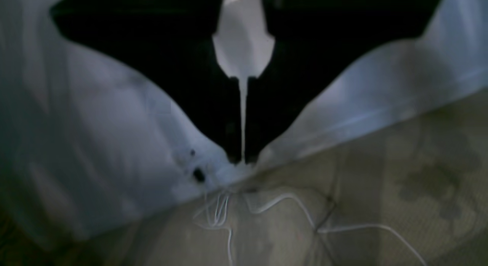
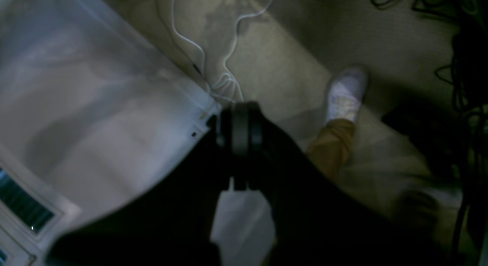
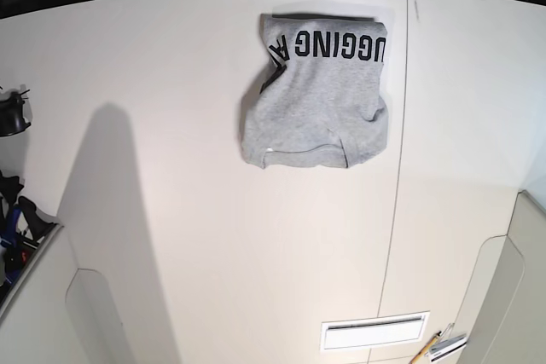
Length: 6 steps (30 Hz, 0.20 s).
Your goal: Fold the T-shirt properly
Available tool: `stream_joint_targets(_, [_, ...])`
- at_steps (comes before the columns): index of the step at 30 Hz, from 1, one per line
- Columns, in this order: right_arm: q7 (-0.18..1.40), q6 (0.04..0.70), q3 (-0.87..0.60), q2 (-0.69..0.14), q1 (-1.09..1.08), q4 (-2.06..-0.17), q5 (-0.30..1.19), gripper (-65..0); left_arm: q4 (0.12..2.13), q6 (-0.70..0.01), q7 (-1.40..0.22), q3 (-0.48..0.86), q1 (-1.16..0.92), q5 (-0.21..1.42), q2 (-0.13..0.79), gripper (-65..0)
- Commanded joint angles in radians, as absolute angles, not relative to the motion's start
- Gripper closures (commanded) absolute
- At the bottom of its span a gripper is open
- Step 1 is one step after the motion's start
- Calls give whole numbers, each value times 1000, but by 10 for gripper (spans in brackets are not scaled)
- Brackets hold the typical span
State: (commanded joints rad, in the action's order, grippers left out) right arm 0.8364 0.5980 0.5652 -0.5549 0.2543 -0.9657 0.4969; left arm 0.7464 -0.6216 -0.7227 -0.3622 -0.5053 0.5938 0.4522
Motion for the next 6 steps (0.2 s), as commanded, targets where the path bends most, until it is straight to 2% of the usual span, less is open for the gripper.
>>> stream_joint_targets(3, [791, 598, 566, -502, 244, -895, 428, 0, 619, -602, -721, -446, -385, 594, 411, -22])
stream_joint_targets(6, [792, 598, 574, -477, 207, -866, 422, 0, 528, -602, -713, -459, -295, 594, 371, -22])
